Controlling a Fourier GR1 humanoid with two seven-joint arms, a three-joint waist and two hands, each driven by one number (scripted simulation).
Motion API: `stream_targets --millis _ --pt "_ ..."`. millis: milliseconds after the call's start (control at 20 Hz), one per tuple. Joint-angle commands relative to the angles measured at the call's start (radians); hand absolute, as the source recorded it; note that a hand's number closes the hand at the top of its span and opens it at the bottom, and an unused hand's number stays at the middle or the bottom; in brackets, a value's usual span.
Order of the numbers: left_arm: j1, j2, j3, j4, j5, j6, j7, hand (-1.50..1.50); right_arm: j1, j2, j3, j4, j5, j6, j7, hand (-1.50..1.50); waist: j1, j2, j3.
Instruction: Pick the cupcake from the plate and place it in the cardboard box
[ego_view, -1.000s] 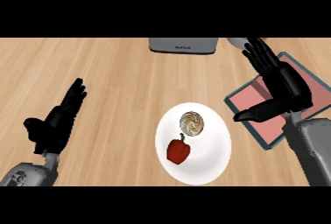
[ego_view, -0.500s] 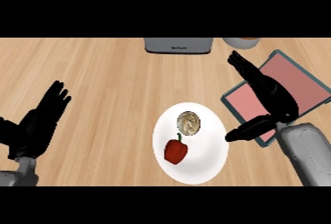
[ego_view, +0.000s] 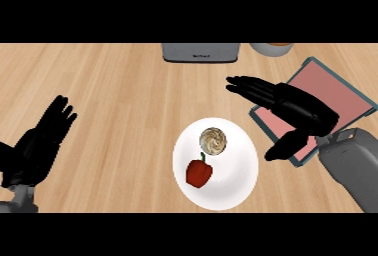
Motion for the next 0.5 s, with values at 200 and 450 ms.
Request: stream_targets --millis 200,450 --pt "0.003 -0.01 0.016 -0.012 -0.015 0.015 0.02 0.0 -0.072 0.098 0.204 -0.109 0.174 0.164 0.42 -1.5 -0.009 0.003 0.001" --pt "0.003 -0.003 0.072 0.047 0.004 -0.069 -0.021 0.0 -0.036 0.184 0.2 -0.13 0.148 0.282 0.555 -1.5 -0.013 0.007 0.002"
